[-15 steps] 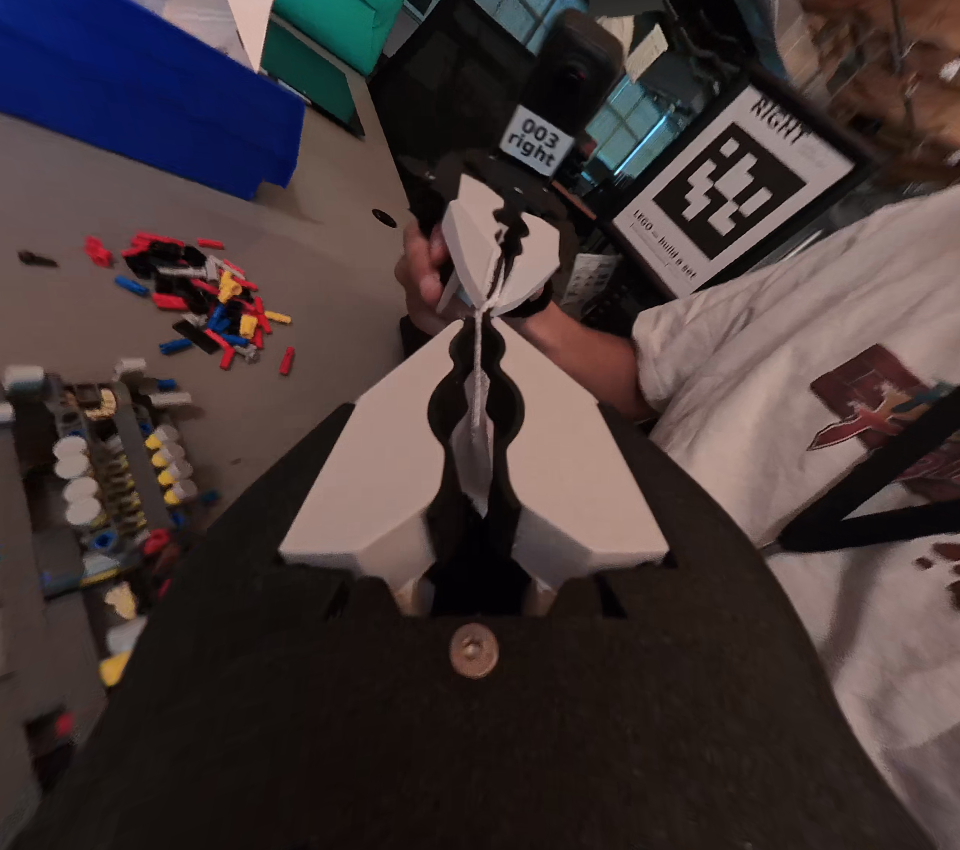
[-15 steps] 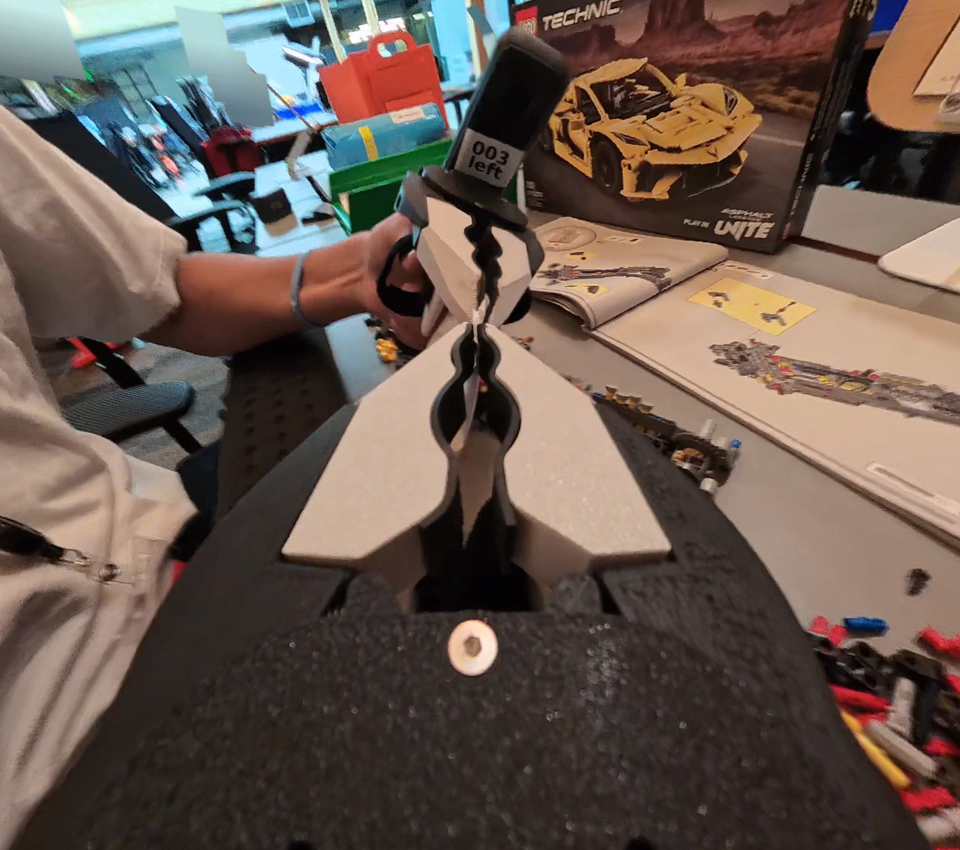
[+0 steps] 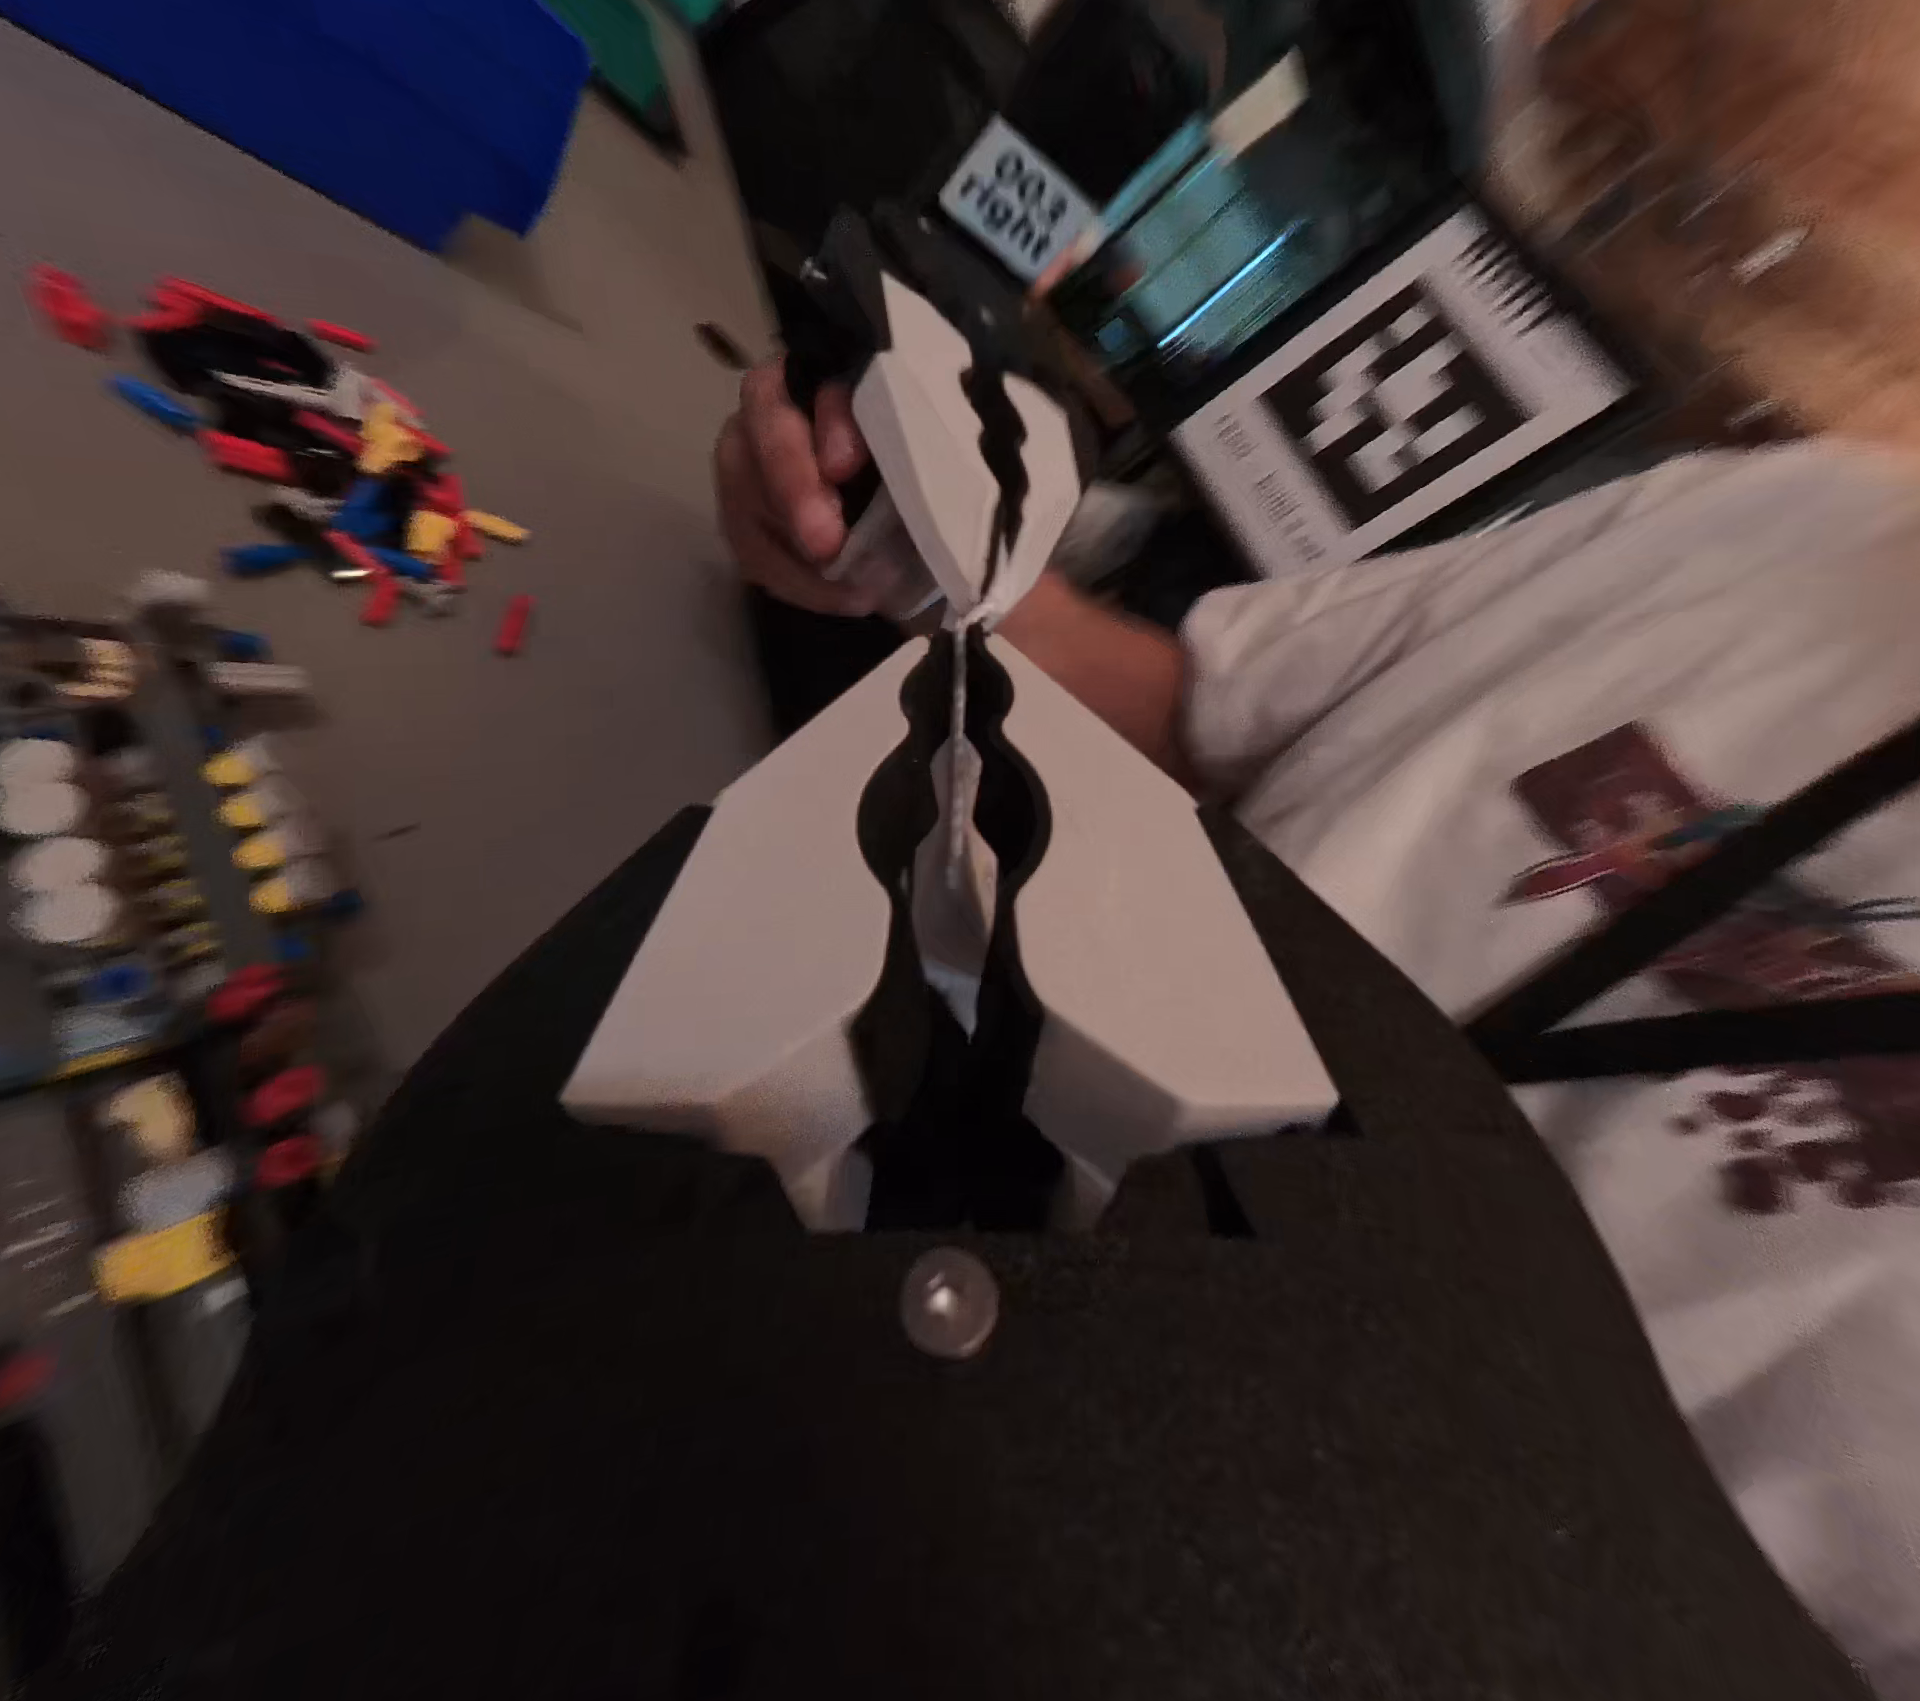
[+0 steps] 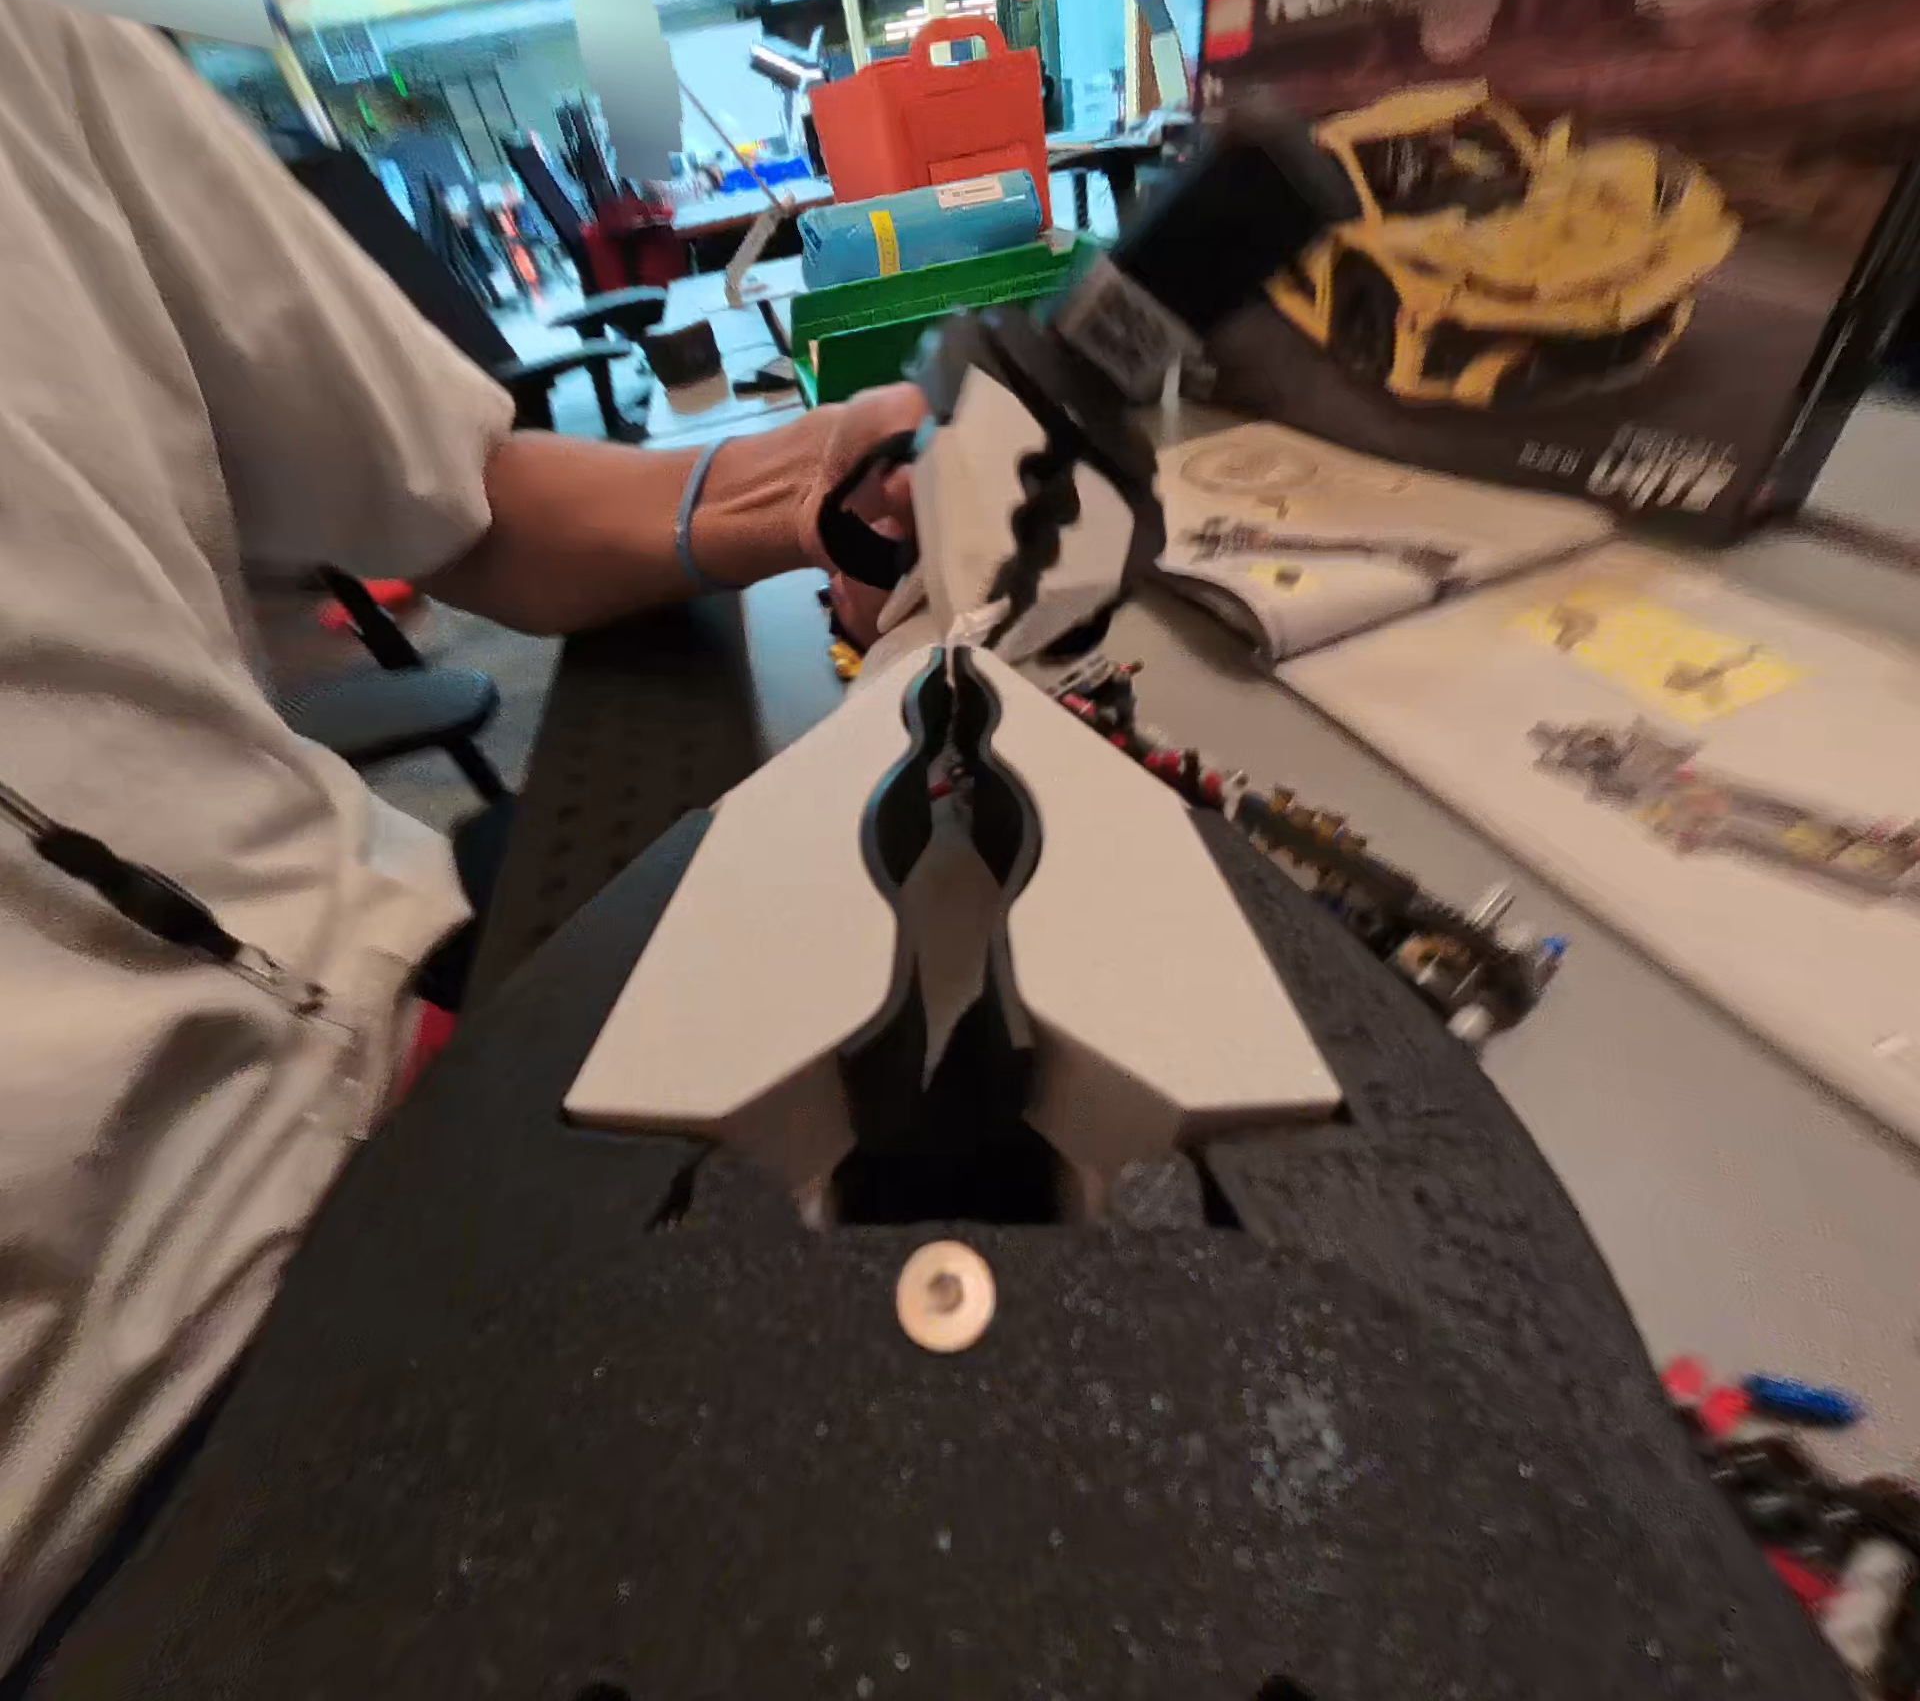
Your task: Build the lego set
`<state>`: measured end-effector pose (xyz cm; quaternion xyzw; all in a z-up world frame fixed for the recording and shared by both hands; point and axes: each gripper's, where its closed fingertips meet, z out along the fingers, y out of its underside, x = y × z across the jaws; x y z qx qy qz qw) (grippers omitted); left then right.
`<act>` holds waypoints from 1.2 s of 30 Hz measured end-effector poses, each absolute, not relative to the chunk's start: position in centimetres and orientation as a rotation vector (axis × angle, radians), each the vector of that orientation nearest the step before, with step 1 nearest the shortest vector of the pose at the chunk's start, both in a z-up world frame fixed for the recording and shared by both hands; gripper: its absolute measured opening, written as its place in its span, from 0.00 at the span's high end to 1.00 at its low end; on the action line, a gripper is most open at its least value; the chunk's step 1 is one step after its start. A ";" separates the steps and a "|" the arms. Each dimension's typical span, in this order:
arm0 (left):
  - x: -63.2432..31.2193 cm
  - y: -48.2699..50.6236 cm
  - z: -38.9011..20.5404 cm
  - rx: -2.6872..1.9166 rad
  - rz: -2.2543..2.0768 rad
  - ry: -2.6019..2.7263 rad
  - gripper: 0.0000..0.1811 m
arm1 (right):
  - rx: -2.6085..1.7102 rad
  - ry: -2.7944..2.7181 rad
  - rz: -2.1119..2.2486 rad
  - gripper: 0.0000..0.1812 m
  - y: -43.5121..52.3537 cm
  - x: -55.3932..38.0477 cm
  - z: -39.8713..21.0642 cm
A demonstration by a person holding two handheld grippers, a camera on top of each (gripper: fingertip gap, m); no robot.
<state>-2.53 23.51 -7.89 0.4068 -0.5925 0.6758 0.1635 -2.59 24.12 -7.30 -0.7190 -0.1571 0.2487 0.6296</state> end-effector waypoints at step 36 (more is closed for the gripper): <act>0.7 25.2 -11.0 0.436 0.778 -4.261 1.00 | -1.543 0.674 0.991 1.00 25.9 0.7 -10.8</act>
